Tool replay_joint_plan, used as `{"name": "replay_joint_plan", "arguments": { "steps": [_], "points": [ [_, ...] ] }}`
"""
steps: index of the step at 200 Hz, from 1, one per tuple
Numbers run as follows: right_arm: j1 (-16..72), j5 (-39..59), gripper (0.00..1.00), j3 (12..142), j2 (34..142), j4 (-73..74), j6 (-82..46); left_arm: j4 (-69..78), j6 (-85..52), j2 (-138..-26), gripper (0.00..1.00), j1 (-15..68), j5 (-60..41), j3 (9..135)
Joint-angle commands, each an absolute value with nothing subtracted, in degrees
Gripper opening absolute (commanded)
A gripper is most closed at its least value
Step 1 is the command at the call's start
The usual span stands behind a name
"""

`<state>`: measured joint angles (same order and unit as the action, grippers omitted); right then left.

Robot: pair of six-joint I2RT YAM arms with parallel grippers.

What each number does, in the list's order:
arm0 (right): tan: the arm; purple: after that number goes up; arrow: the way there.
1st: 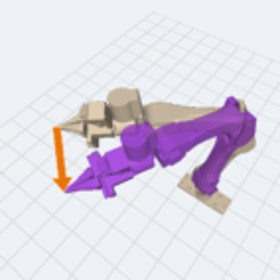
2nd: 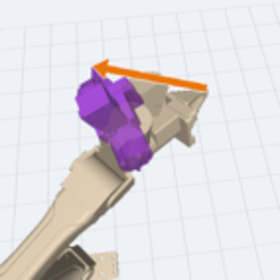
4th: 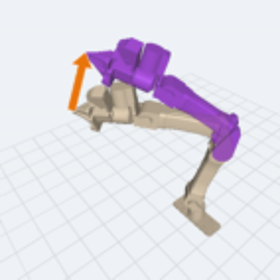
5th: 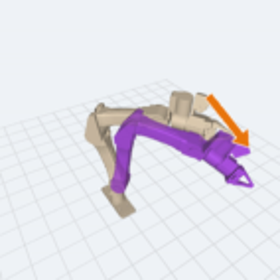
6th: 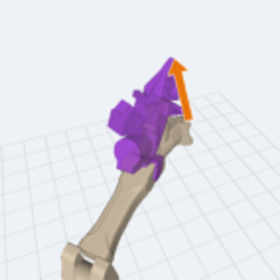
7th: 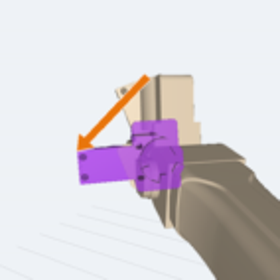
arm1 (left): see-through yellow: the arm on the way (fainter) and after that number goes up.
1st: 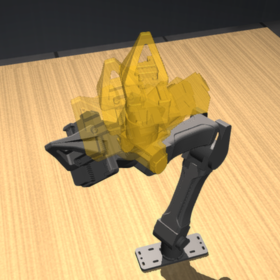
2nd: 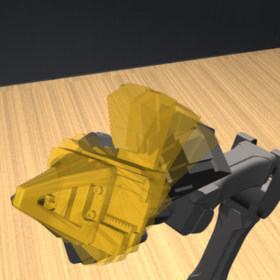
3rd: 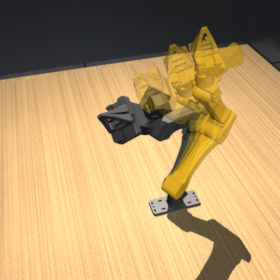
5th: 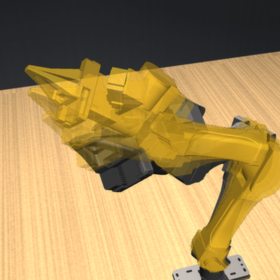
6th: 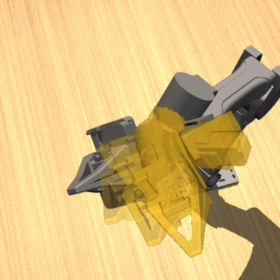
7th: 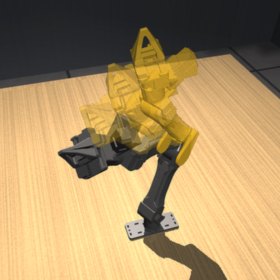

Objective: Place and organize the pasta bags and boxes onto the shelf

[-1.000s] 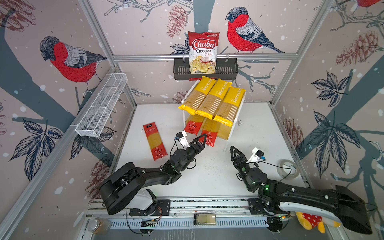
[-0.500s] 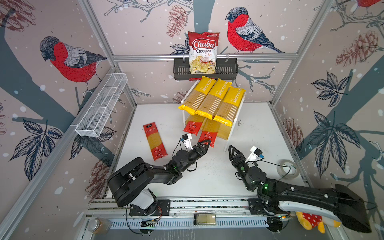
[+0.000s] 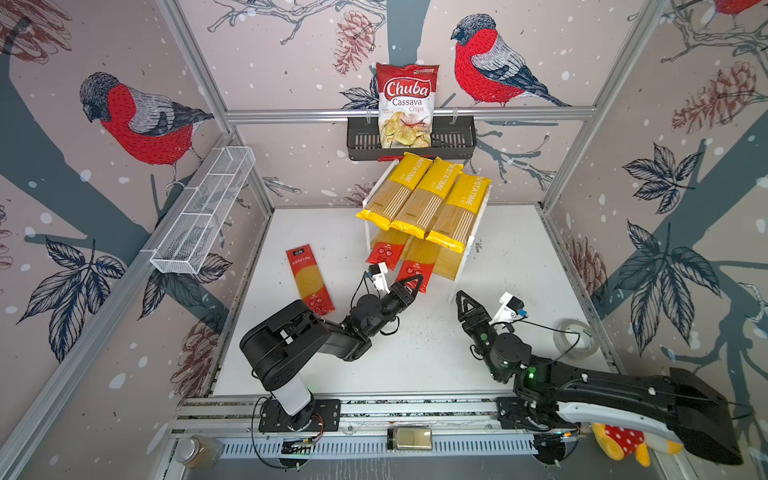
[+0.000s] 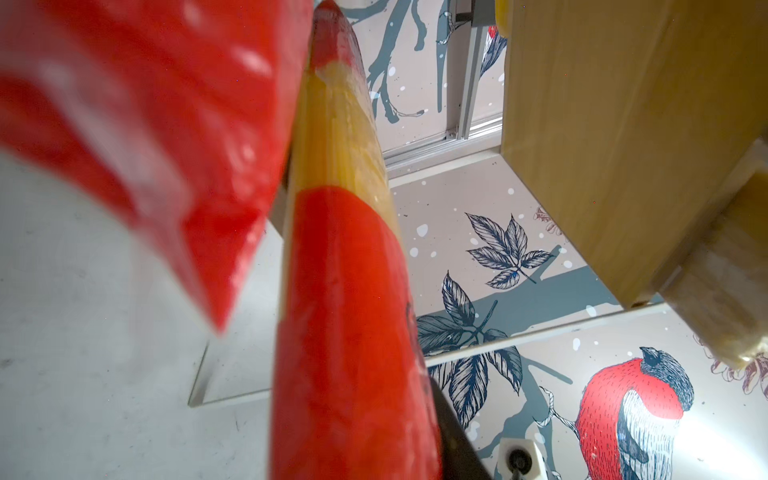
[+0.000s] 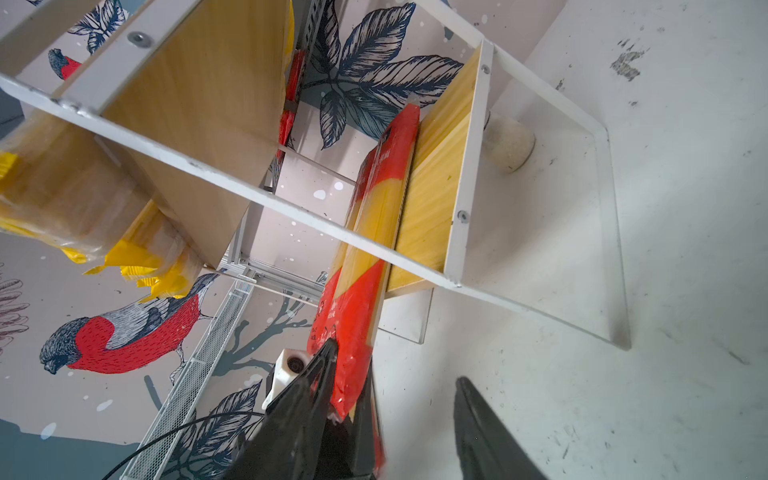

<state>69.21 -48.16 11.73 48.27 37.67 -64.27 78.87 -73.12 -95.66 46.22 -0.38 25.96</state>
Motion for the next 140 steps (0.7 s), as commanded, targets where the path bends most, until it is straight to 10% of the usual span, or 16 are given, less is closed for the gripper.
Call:
{"name": "replay_joint_plan", "arguments": {
  "steps": [1,140],
  "points": [
    [69.3,-48.5,0.55,11.9,48.6,38.2,-63.6,83.2,-73.0,-95.7,0.26,45.4,0.5,26.7],
    [69.3,-48.6,0.56,13.1,51.6,38.6,-64.2,90.1,-74.1,-99.8,0.12,45.6,8.5,26.5]
  ]
}}
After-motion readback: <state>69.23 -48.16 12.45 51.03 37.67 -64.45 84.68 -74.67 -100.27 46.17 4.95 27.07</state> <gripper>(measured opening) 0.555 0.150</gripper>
